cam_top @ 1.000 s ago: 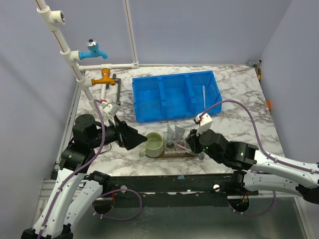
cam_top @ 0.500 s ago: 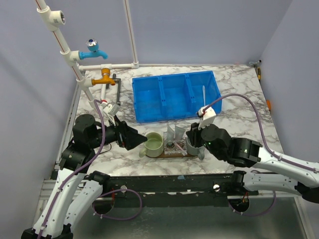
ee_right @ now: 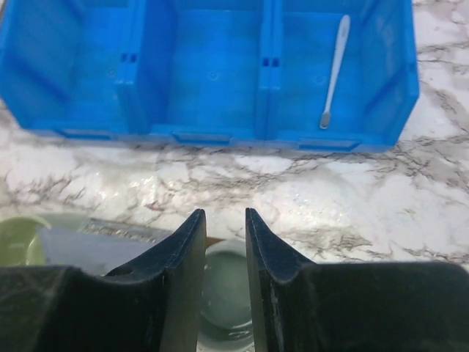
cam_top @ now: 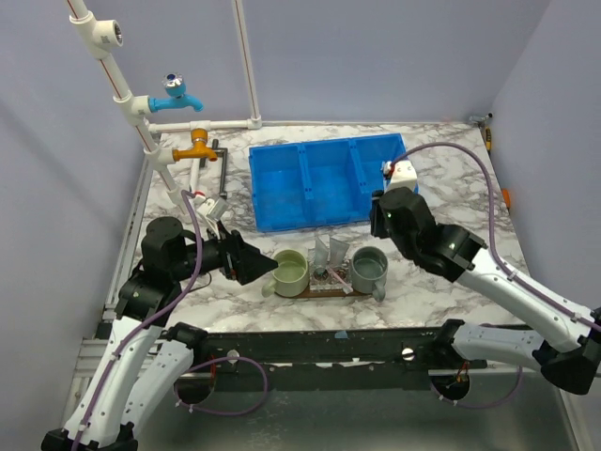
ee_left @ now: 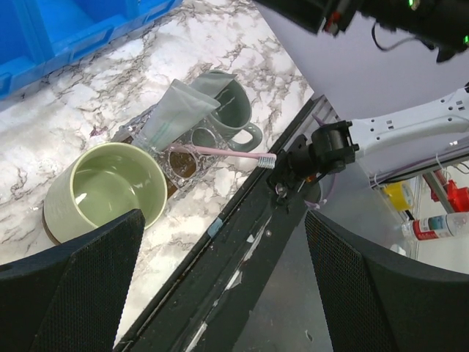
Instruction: Prepare toiletry sets of a toothbrush and toothpaste on the tray
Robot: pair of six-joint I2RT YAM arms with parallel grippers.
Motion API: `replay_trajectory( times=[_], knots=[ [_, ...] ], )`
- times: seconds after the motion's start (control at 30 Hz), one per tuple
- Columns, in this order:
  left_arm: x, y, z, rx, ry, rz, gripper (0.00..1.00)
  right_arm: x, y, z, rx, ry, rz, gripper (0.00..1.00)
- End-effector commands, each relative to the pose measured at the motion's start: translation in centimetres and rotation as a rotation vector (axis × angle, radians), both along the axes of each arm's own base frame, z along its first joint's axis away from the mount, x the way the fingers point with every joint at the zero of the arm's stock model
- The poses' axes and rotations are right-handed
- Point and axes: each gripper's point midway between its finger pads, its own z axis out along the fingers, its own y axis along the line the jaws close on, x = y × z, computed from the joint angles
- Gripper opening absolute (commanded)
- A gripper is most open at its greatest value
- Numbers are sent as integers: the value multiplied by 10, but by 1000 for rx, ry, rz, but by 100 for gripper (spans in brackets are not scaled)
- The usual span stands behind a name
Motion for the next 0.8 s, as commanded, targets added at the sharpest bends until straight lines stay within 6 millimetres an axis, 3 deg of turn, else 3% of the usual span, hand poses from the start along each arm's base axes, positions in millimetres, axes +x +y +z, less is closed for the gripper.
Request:
replay_trajectory(
  times=[0.0, 0.07, 0.27, 0.77],
  knots=[
    [-1, 3, -11, 21, 2, 7, 91, 30, -9, 5, 4, 34, 5, 31],
    [-1, 3, -14, 24, 0, 7, 97, 46, -16, 1, -2, 52, -21, 31],
    [-3, 5, -23, 39, -15, 9, 98, 94, -36, -26, 63, 137, -77, 29],
    [-3, 9, -34, 37, -62, 30, 99, 178, -69, -102, 68, 291, -213, 32]
  ],
)
